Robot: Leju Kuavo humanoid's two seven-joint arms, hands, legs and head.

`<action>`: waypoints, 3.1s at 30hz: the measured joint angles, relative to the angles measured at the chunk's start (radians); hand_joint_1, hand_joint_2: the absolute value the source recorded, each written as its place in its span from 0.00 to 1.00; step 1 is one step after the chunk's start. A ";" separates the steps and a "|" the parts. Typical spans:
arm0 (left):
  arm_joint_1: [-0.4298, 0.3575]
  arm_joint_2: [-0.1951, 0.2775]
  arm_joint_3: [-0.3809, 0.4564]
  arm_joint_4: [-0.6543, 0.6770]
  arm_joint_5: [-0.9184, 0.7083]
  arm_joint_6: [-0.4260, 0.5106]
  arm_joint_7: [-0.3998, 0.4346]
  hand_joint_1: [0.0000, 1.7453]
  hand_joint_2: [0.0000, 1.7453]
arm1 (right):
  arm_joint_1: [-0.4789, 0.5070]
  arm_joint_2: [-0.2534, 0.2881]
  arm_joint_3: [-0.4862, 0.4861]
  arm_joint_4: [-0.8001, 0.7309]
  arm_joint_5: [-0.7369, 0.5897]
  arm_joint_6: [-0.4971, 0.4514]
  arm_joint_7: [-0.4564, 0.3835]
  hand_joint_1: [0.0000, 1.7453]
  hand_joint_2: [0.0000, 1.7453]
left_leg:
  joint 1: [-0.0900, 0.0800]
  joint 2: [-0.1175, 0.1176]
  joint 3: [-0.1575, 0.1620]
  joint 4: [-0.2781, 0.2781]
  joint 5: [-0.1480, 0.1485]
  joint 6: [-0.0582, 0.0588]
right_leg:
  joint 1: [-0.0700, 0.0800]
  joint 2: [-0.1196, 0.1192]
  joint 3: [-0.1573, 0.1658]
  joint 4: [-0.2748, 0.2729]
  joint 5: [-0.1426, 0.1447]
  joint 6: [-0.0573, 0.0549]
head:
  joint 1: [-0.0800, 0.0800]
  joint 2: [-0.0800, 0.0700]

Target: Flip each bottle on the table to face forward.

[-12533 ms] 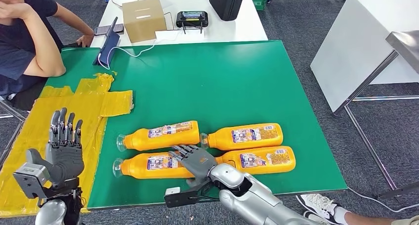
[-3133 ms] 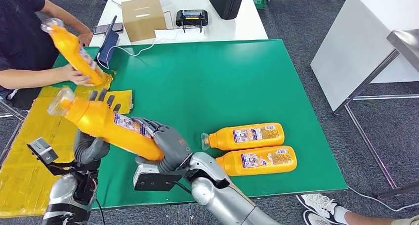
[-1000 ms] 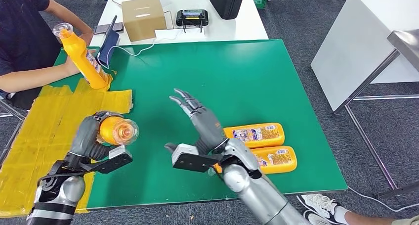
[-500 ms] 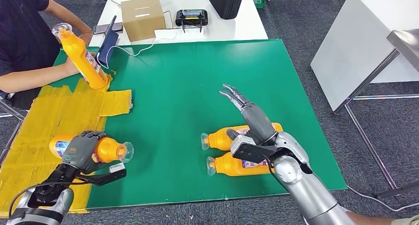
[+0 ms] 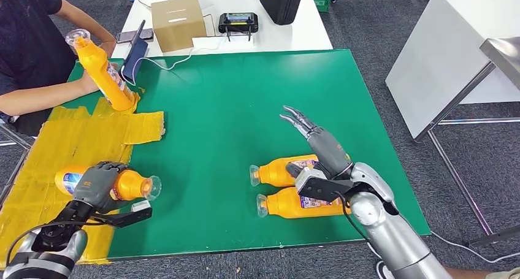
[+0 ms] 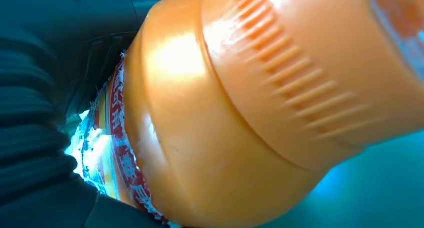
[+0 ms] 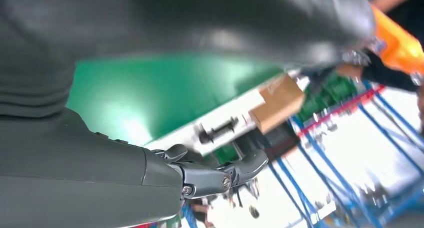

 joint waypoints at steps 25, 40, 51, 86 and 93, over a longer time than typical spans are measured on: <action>0.053 0.124 0.116 0.097 0.523 -0.076 -0.343 0.00 0.00 | 0.131 -0.442 0.073 -0.082 -0.085 0.176 0.009 0.00 1.00 | -0.001 -0.002 0.004 -0.001 -0.001 0.000 | -0.001 -0.002 0.004 0.000 -0.001 0.000 | 0.000 0.000; 0.092 -0.006 0.320 -0.142 1.096 -0.452 -0.496 0.00 0.00 | 0.220 -0.359 0.094 -0.033 0.058 0.099 -0.003 0.00 1.00 | -0.001 -0.002 0.002 0.000 -0.002 0.001 | -0.001 -0.002 0.002 -0.001 0.000 0.000 | 0.000 0.000; 0.113 -0.047 0.346 -0.196 1.128 -0.486 -0.496 0.00 0.00 | 0.229 -0.336 0.098 0.025 0.212 0.036 0.045 0.00 1.00 | -0.001 -0.002 0.001 0.000 -0.002 0.001 | -0.001 -0.002 0.001 -0.001 -0.001 0.000 | 0.000 0.000; 0.056 -0.093 0.334 -0.173 1.144 -0.504 -0.494 0.00 0.00 | 0.092 -0.570 0.221 0.075 0.251 0.214 0.179 0.99 1.00 | -0.001 -0.003 0.006 0.000 -0.002 0.002 | -0.002 -0.002 0.006 -0.002 0.000 0.001 | 0.000 0.000; 0.027 -0.096 0.321 -0.149 1.146 -0.503 -0.494 0.00 0.00 | 0.069 -0.596 0.263 0.074 0.244 0.252 0.203 0.09 1.00 | -0.001 -0.003 0.008 0.000 -0.002 0.002 | -0.003 -0.002 0.007 -0.002 -0.001 0.001 | 0.000 0.000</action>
